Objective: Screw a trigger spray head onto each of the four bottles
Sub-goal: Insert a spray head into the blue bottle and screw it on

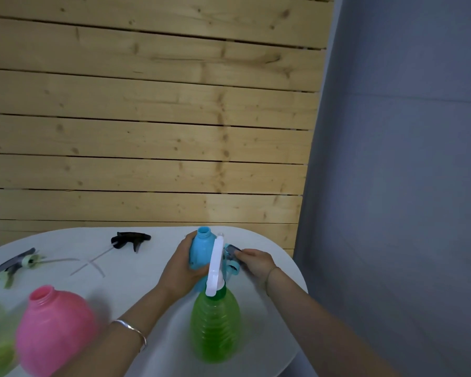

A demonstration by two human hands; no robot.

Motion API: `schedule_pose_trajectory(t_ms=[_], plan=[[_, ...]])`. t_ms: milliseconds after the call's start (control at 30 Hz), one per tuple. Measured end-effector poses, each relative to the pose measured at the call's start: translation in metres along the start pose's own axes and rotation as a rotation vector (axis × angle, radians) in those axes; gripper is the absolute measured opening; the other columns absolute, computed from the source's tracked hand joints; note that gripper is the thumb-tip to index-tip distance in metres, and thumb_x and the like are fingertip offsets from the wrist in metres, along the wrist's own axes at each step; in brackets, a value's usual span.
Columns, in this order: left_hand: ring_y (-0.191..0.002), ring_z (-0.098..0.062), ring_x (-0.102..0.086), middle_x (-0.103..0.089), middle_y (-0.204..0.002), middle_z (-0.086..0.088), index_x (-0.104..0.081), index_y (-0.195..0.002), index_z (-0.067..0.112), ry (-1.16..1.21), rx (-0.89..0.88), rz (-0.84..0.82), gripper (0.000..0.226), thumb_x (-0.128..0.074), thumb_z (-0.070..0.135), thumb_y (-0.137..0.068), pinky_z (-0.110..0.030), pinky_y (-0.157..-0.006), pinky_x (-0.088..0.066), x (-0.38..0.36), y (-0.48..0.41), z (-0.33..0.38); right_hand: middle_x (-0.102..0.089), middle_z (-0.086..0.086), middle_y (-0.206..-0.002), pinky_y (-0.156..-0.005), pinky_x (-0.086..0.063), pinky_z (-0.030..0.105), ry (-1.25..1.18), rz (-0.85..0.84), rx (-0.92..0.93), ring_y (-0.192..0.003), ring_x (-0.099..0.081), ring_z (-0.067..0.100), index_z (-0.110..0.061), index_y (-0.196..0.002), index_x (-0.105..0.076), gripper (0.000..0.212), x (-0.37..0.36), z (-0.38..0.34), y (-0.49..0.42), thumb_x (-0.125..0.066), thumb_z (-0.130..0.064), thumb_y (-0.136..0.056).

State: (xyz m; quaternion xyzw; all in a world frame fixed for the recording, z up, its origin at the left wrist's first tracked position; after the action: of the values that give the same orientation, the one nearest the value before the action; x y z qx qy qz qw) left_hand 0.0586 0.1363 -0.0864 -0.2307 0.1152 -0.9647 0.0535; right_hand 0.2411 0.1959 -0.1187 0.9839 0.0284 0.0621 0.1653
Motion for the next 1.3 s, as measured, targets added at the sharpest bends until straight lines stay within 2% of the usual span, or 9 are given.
schedule_pose_trajectory(t_ms=[133, 333, 433, 533, 700, 800, 1033, 1200, 1300], plan=[[-0.110, -0.018, -0.056, -0.056, -0.121, -0.002, -0.042, -0.129, 0.022, 0.008, -0.007, 0.004, 0.073, -0.083, 0.028, -0.068, -0.043, -0.096, -0.050, 0.000, 0.002, 0.004, -0.065, 0.019, -0.099, -0.060, -0.050, 0.024, -0.155, 0.035, -0.087, -0.060, -0.057, 0.015, -0.011, -0.115, -0.054, 0.041, 0.001, 0.005, 0.003, -0.071, -0.006, -0.078], [-0.113, -0.023, -0.053, -0.052, -0.125, -0.004, -0.038, -0.133, 0.020, -0.033, 0.013, 0.034, 0.076, -0.081, 0.025, -0.070, -0.038, -0.093, -0.049, 0.015, 0.011, 0.005, -0.064, 0.016, -0.092, -0.060, -0.048, 0.022, -0.335, 0.140, -0.090, -0.059, -0.056, 0.014, 0.002, -0.114, -0.062, 0.035, 0.009, 0.006, 0.011, -0.069, -0.004, -0.080], [-0.108, -0.021, -0.054, -0.054, -0.119, -0.001, -0.040, -0.130, 0.023, -0.029, 0.035, 0.094, 0.073, -0.080, 0.029, -0.070, -0.037, -0.088, -0.050, 0.034, 0.021, 0.008, -0.066, 0.018, -0.097, -0.055, -0.048, 0.016, -0.380, 0.234, 0.026, -0.061, -0.055, 0.014, 0.000, -0.114, -0.065, 0.034, 0.025, -0.016, 0.017, -0.068, -0.005, -0.081], [-0.106, -0.019, -0.055, -0.054, -0.115, 0.004, -0.042, -0.127, 0.028, -0.021, 0.033, 0.123, 0.069, -0.082, 0.029, -0.069, -0.038, -0.087, -0.051, 0.055, 0.032, 0.015, -0.068, 0.018, -0.110, -0.064, -0.056, 0.018, -0.461, 0.306, 0.169, -0.085, -0.063, 0.019, -0.002, -0.112, -0.066, 0.032, 0.044, -0.053, 0.032, -0.069, -0.005, -0.081], [-0.105, -0.019, -0.056, -0.054, -0.118, 0.000, -0.043, -0.126, 0.028, -0.027, 0.038, 0.140, 0.071, -0.083, 0.032, -0.067, -0.039, -0.088, -0.052, 0.079, 0.055, 0.032, -0.063, 0.022, -0.121, -0.073, -0.055, 0.014, -0.562, 0.300, 0.497, -0.099, -0.061, 0.020, 0.003, -0.120, -0.059, 0.038, 0.054, -0.126, 0.080, -0.065, 0.000, -0.083], [-0.105, -0.019, -0.056, -0.054, -0.118, -0.002, -0.044, -0.128, 0.023, -0.064, 0.043, 0.132, 0.075, -0.084, 0.034, -0.065, -0.042, -0.091, -0.050, 0.084, 0.073, 0.039, -0.062, 0.018, -0.123, -0.078, -0.055, 0.015, -0.674, 0.223, 0.602, -0.103, -0.061, 0.019, -0.001, -0.124, -0.056, 0.040, 0.045, -0.165, 0.114, -0.063, -0.004, -0.086], [-0.103, -0.017, -0.058, -0.057, -0.117, -0.001, -0.047, -0.127, 0.022, -0.056, 0.038, 0.123, 0.075, -0.085, 0.034, -0.063, -0.039, -0.090, -0.051, 0.091, 0.103, 0.052, -0.061, 0.011, -0.119, -0.097, -0.048, 0.026, -0.754, -0.181, 0.597, -0.109, -0.059, 0.017, -0.007, -0.129, -0.051, 0.039, -0.024, -0.194, 0.188, -0.056, -0.007, -0.090], [-0.104, -0.015, -0.058, -0.057, -0.117, 0.000, -0.046, -0.125, 0.025, -0.005, 0.044, 0.111, 0.074, -0.086, 0.034, -0.062, -0.038, -0.090, -0.052, 0.097, 0.120, 0.057, -0.062, 0.014, -0.122, -0.089, -0.052, 0.021, -0.677, -0.213, 0.588, -0.103, -0.062, 0.017, -0.007, -0.125, -0.054, 0.037, -0.051, -0.183, 0.209, -0.059, -0.005, -0.088], [-0.108, -0.015, -0.055, -0.053, -0.121, 0.001, -0.042, -0.127, 0.026, 0.006, 0.045, 0.100, 0.078, -0.085, 0.035, -0.063, -0.038, -0.093, -0.051, 0.098, 0.128, 0.057, -0.066, 0.011, -0.111, -0.083, -0.055, 0.016, -0.641, -0.231, 0.601, -0.093, -0.065, 0.010, -0.009, -0.122, -0.058, 0.035, -0.062, -0.175, 0.214, -0.060, -0.004, -0.087]])
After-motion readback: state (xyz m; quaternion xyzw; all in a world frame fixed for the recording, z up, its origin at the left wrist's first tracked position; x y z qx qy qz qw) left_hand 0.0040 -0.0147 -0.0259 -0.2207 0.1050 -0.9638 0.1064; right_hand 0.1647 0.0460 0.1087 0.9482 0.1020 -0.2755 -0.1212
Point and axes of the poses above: each hand's wrist, its own y-axis away from the middle knuckle, its own x-axis out of the back of the hand, z = x × y, the point moved 4 cm from there along -y, towards the middle knuckle
